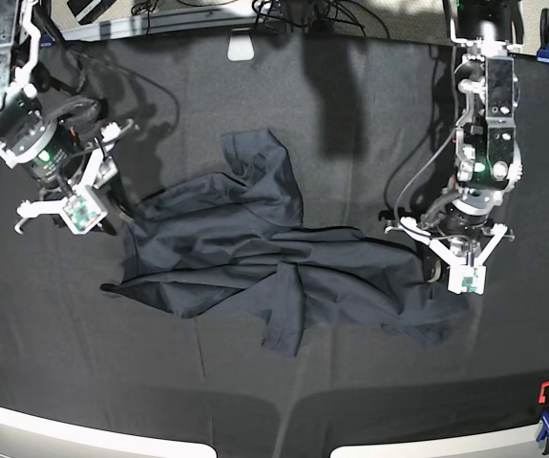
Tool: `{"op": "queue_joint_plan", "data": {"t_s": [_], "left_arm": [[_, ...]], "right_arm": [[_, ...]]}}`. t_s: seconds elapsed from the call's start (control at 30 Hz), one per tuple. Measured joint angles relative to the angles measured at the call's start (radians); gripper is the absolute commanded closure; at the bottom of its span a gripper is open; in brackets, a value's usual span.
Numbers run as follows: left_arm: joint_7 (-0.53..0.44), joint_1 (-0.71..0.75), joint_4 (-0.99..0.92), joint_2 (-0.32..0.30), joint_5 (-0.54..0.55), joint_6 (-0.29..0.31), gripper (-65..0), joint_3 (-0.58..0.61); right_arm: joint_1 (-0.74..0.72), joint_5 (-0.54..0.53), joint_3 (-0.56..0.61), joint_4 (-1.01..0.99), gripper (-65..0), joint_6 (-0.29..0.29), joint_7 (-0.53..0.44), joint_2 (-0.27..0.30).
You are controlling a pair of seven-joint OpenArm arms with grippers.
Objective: Layout the t-shirt on the table in an organized manner, then fold the t-shirt properly
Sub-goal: 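Reach the right gripper to the shirt's collar area and grasp it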
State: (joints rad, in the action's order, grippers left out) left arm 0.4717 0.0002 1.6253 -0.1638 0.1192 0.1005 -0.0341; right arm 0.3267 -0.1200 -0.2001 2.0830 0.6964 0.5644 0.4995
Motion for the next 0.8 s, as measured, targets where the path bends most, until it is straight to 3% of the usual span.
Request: {"op": "queue_joint_plan", "data": {"t_s": [0.13, 0.27, 0.5, 0.63, 0.8], "left_arm": [[0.0, 0.0, 0.0, 0.0, 0.0, 0.0, 0.0, 0.0], [0.0, 0.0, 0.0, 0.0, 0.0, 0.0, 0.0, 0.0], [0.0, 0.002, 0.0, 0.0, 0.001, 0.0, 0.0, 0.0], [0.0, 0.002, 0.0, 0.0, 0.0, 0.0, 0.0, 0.0], [0.0, 0.003, 0.0, 0.0, 0.0, 0.0, 0.0, 0.0]], "right_arm": [[0.0, 0.159, 0.178, 0.0, -11.4, 0.0, -0.057, 0.078], [-0.006, 0.348, 0.347, -0.001, -11.4, 0.003, -0.068, 0.101], [-0.076, 0.383, 0.482, -0.066, -12.0, 0.004, -0.057, 0.101], [-0.105, 0.382, 0.502, -0.143, -30.2, 0.004, -0.051, 0.09], [-0.109, 0.381, 0.502, -0.159, -31.2, 0.004, -0.053, 0.065]]}}
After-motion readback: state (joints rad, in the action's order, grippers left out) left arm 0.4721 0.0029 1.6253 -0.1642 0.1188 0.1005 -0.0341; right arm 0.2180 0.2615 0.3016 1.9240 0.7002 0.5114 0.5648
